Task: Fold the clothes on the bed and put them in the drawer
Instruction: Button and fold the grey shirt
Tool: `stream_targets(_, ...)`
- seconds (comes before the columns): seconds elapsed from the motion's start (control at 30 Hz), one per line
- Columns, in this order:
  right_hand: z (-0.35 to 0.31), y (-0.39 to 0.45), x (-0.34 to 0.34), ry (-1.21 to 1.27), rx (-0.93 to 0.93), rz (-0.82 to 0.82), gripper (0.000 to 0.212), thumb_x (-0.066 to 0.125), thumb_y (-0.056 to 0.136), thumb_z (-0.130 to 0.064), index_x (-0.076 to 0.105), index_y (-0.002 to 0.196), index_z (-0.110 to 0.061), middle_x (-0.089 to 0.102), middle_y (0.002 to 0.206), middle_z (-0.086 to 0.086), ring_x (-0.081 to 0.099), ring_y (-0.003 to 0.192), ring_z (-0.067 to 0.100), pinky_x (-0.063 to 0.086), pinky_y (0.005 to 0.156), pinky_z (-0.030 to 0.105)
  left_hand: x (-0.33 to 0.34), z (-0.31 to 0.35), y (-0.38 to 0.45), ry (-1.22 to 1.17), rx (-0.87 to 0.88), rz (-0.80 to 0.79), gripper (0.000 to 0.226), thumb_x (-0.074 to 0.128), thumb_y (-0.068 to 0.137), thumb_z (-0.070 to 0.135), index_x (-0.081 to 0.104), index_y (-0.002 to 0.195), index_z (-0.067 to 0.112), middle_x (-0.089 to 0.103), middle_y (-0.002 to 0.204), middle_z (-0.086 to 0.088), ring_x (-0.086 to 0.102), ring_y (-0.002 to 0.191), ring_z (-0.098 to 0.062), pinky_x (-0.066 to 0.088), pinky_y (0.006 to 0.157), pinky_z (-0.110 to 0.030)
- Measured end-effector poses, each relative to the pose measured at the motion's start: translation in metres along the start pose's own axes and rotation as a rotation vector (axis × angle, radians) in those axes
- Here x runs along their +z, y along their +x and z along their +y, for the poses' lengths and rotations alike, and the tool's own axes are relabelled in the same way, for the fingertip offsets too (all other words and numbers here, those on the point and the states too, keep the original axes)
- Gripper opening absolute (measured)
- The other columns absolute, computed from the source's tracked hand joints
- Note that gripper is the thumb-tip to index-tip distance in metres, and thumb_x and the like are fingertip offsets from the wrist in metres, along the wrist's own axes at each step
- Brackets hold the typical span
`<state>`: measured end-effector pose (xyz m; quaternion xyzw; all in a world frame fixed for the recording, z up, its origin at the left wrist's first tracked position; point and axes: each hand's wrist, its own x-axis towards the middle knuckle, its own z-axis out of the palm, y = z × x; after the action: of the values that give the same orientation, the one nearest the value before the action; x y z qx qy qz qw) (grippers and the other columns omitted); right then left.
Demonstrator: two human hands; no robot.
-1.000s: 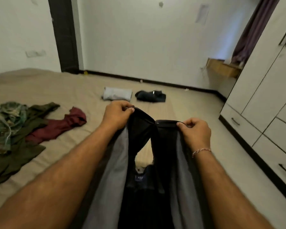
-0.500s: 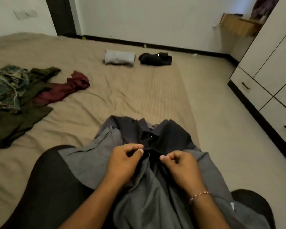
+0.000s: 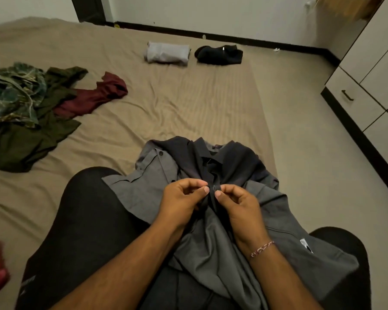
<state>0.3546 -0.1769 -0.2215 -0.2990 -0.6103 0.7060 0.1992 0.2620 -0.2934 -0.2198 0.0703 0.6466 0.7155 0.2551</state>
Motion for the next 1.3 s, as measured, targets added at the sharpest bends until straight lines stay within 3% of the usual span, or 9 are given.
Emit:
stream_targets(0.13,0.002,-0.003,0.005,-0.043,-0.055,0.069,0.006,0.074,0.092,-0.006,0.075,0.098,-0.008,0.077,0.096,0.014,0.072,0.098,0.038,0.061,0.091,0.047,0.000,-0.002,0.000,-0.012,0.011,-0.024,0.008,0.075,0.090,0.004,0.078,0.095,0.009,0.077,0.088,-0.016,0.067,0.073,-0.020,0.054,0.067,-0.031)
stream_targets(0.3,0.002,-0.004,0.010,-0.079,-0.122,0.067,0.012,0.078,0.087,-0.001,0.074,0.092,-0.012,0.077,0.086,0.006,0.072,0.079,0.016,0.061,0.075,0.030,-0.001,-0.001,-0.002,-0.043,0.009,-0.023,0.009,0.075,0.090,0.002,0.078,0.095,0.008,0.077,0.088,-0.018,0.066,0.070,-0.016,0.055,0.064,-0.024)
stream_targets(0.4,0.004,-0.002,0.012,-0.158,-0.176,0.086,0.015,0.079,0.086,-0.001,0.073,0.091,-0.013,0.076,0.086,0.004,0.069,0.076,0.013,0.060,0.073,0.029,-0.001,-0.002,0.001,-0.049,0.007,-0.023,0.012,0.076,0.088,-0.001,0.077,0.095,0.010,0.075,0.081,-0.014,0.065,0.067,-0.013,0.053,0.062,-0.023)
stream_targets(0.6,0.005,0.000,0.017,-0.312,-0.280,0.118,0.029,0.080,0.084,-0.001,0.069,0.082,-0.027,0.071,0.076,-0.020,0.061,0.066,-0.001,0.051,0.064,0.013,-0.001,-0.002,0.003,-0.076,0.030,-0.020,0.013,0.075,0.087,-0.006,0.075,0.094,0.006,0.074,0.078,-0.009,0.068,0.067,-0.011,0.053,0.062,-0.019)
stream_targets(0.8,0.005,-0.002,0.015,-0.221,-0.265,0.131,0.015,0.078,0.089,-0.006,0.073,0.085,-0.020,0.074,0.081,-0.005,0.067,0.073,0.008,0.057,0.069,0.021,-0.003,-0.007,0.005,0.041,0.096,-0.020,0.010,0.078,0.088,0.002,0.077,0.091,0.012,0.075,0.078,-0.008,0.067,0.068,-0.011,0.053,0.064,-0.021)
stream_targets(0.93,0.006,-0.001,0.014,-0.263,-0.273,0.109,0.020,0.078,0.088,-0.004,0.072,0.086,-0.023,0.073,0.082,-0.010,0.066,0.073,0.006,0.055,0.069,0.019,-0.002,-0.003,0.004,0.004,0.049,-0.021,0.007,0.077,0.088,0.001,0.077,0.093,0.006,0.075,0.085,-0.020,0.065,0.067,-0.014,0.053,0.061,-0.023)
stream_targets(1.2,0.008,-0.001,0.015,-0.293,-0.338,0.130,0.027,0.079,0.086,0.000,0.072,0.087,-0.027,0.074,0.083,-0.013,0.068,0.074,0.004,0.055,0.070,0.017,-0.001,-0.004,0.006,-0.008,0.030,-0.044,0.009,0.076,0.088,0.000,0.077,0.090,0.009,0.071,0.073,-0.009,0.058,0.054,-0.008,0.048,0.052,-0.019)
stream_targets(1.3,0.009,-0.001,0.014,-0.296,-0.353,0.114,0.027,0.070,0.088,0.005,0.077,0.091,-0.020,0.077,0.085,-0.009,0.073,0.080,0.010,0.059,0.075,0.023,-0.002,-0.007,0.009,0.002,0.018,-0.039,0.010,0.077,0.088,0.002,0.076,0.088,0.012,0.069,0.074,-0.012,0.057,0.056,-0.010,0.047,0.052,-0.021)
